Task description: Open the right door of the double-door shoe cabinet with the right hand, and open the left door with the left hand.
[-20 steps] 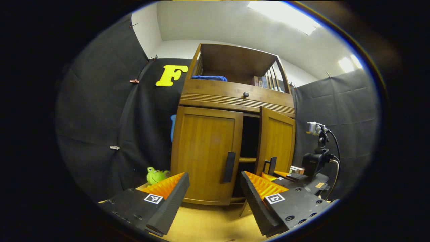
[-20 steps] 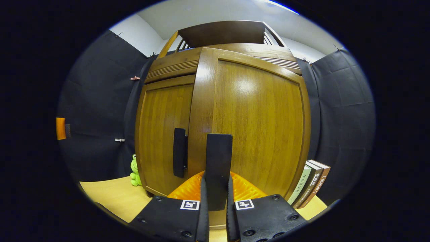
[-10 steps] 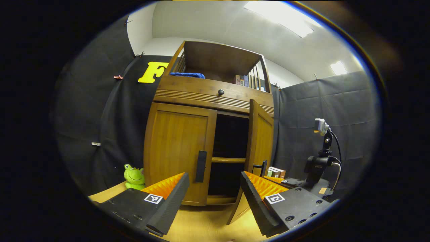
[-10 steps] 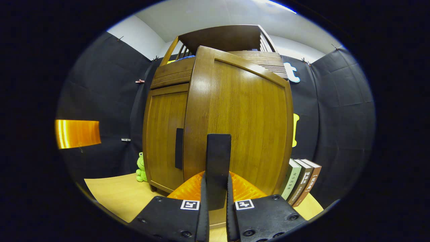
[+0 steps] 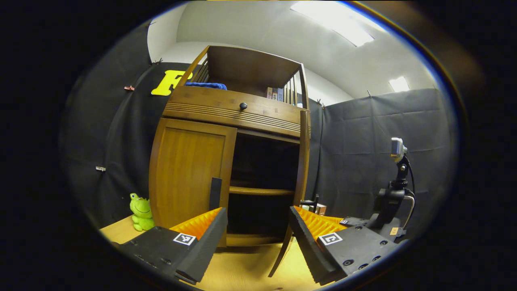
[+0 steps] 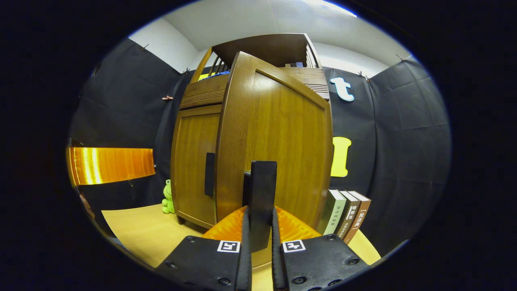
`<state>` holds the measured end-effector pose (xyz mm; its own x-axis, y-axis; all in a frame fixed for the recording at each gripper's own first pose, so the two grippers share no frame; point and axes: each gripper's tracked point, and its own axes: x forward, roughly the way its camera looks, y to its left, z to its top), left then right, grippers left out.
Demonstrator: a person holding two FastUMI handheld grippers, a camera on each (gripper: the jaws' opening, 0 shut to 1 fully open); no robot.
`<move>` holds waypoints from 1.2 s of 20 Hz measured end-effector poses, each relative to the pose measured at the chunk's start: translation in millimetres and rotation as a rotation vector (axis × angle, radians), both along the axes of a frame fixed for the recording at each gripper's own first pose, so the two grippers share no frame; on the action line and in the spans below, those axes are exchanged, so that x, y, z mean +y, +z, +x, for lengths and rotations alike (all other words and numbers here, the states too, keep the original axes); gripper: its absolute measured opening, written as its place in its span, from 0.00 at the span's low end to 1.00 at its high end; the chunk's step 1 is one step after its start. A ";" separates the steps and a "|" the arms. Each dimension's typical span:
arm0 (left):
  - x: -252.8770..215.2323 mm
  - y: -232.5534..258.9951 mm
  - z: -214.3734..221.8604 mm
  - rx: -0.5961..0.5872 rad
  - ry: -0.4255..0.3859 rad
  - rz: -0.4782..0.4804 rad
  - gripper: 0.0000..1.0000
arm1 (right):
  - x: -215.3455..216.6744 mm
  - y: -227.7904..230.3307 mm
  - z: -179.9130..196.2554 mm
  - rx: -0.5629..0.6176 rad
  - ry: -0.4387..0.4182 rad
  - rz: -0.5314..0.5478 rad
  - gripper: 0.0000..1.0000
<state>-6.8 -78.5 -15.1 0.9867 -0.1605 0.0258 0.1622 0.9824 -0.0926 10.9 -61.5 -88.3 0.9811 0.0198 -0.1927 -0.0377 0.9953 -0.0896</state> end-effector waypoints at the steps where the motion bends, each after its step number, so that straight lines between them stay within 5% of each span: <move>1: -3.9 1.5 0.1 -0.001 -0.008 -0.003 0.92 | -4.0 1.3 -3.6 0.001 -0.004 0.000 0.23; 23: -68.9 -10.1 24.0 0.038 -0.099 -0.041 0.92 | -100.5 19.6 -45.3 0.001 -0.145 -0.064 0.22; 24: -69.7 -10.7 24.8 0.037 -0.099 -0.044 0.92 | -103.2 19.6 -47.0 0.005 -0.147 -0.058 0.13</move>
<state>18.0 -148.2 -25.8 0.9665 -0.2568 -0.0013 0.2540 0.9566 -0.1431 -36.2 -164.7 -68.7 0.9717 -0.1349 -0.1941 0.1070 0.9832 -0.1477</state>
